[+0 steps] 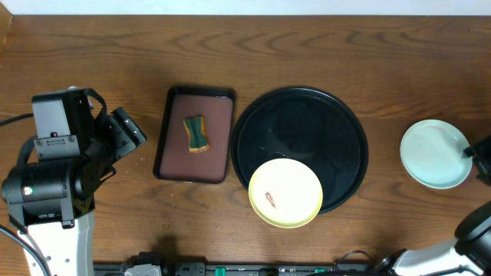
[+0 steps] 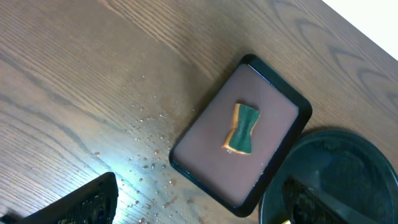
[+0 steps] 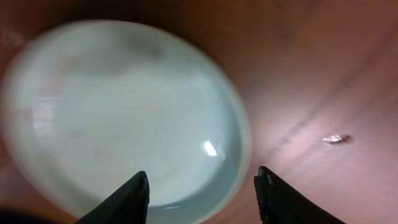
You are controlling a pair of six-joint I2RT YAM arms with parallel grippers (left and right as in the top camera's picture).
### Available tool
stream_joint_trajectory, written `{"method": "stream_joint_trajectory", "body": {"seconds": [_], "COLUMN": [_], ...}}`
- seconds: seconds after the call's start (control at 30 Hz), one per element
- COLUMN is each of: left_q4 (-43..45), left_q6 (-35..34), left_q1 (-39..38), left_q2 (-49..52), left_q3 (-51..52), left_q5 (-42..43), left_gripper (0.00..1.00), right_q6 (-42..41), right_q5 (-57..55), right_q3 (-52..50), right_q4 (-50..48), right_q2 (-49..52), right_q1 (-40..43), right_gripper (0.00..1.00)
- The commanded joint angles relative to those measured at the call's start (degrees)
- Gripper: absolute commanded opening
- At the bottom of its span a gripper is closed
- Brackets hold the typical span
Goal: Clean dirty plates on tray and stack at the side
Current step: 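Move right gripper to the yellow plate rim and grip it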
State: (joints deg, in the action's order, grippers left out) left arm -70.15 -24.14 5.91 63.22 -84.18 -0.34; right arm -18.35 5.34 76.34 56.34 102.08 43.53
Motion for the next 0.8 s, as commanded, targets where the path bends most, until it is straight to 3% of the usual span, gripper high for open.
{"method": "stream_joint_trajectory", "body": {"seconds": [0.0,0.13,0.27,0.4,0.53,0.77], "left_q4": [-0.1,-0.1,-0.1,-0.1,-0.1,-0.1], "left_q6": [0.1,0.1,0.1,0.1,0.1,0.1], "left_q1": [0.3,0.3,0.3,0.3,0.3,0.3], "left_q2": [0.1,0.1,0.1,0.1,0.1,0.1], "left_q3": [-0.6,-0.6,-0.6,-0.6,-0.6,-0.6], "left_q5": [-0.3,-0.3,-0.3,-0.3,-0.3,-0.3], "left_gripper": [0.85,0.85,0.85,0.85,0.85,0.85], "right_q6": [4.3,8.0,12.4,13.7,13.5,12.4], "right_q5": [11.3,20.5,20.7,11.9,3.3,2.6], "right_q3": [0.3,0.3,0.3,-1.4,-8.2,-20.5], "right_q4": [-1.6,-2.0,1.3,6.7,5.9,-4.9], "right_q2": [-8.7,-15.6,-19.4,-18.3,-15.9,-9.7], "right_q1": [-3.7,-10.6,-23.0,-38.8,-51.5,-61.5], "right_gripper": [0.54,0.54,0.52,0.51,0.53,0.54]}}
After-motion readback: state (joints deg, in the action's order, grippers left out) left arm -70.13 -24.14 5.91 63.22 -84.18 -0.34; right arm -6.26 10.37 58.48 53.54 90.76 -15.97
